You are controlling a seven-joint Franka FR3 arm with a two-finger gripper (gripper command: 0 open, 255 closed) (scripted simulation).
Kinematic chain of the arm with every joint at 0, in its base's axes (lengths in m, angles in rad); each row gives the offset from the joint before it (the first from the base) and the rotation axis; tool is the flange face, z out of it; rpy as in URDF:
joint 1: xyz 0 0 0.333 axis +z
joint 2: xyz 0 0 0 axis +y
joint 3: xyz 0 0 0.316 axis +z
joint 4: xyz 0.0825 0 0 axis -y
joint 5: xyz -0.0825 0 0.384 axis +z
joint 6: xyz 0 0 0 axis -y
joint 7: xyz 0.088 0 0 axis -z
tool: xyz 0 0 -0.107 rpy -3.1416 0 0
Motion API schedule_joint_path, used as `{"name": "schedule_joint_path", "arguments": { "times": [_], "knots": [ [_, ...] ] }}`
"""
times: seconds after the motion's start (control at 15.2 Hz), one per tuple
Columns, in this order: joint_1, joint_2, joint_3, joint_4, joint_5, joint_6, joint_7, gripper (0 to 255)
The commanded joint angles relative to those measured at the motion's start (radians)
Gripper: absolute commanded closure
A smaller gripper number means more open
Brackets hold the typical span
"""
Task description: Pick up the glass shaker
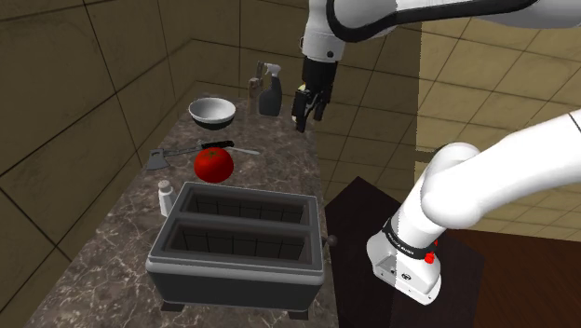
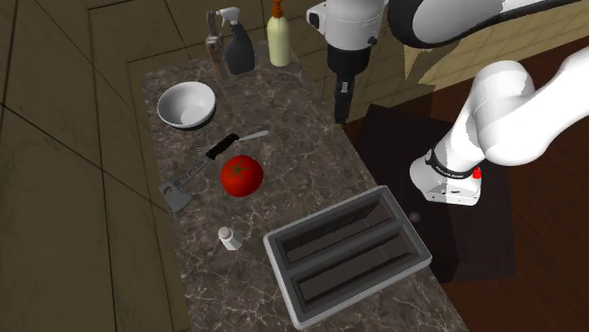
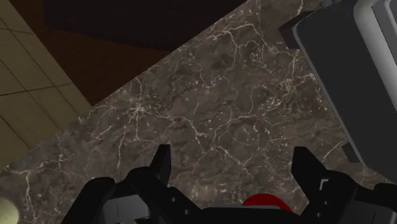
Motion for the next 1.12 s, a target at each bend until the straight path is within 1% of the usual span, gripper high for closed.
{"name": "schedule_joint_path", "arguments": {
  "times": [0.0, 0.26, 0.53, 0.79, 1.06],
  "knots": [
    [0.016, 0.049, 0.036, 0.007, 0.010, 0.064, 0.029, 0],
    [0.039, 0.160, 0.104, 0.045, 0.012, 0.172, 0.088, 0],
    [0.054, 0.282, 0.170, 0.103, -0.013, 0.269, 0.156, 0],
    [0.066, 0.414, 0.230, 0.181, -0.069, 0.350, 0.238, 0],
    [0.083, 0.555, 0.277, 0.277, -0.159, 0.409, 0.334, 0]
  ]
}}
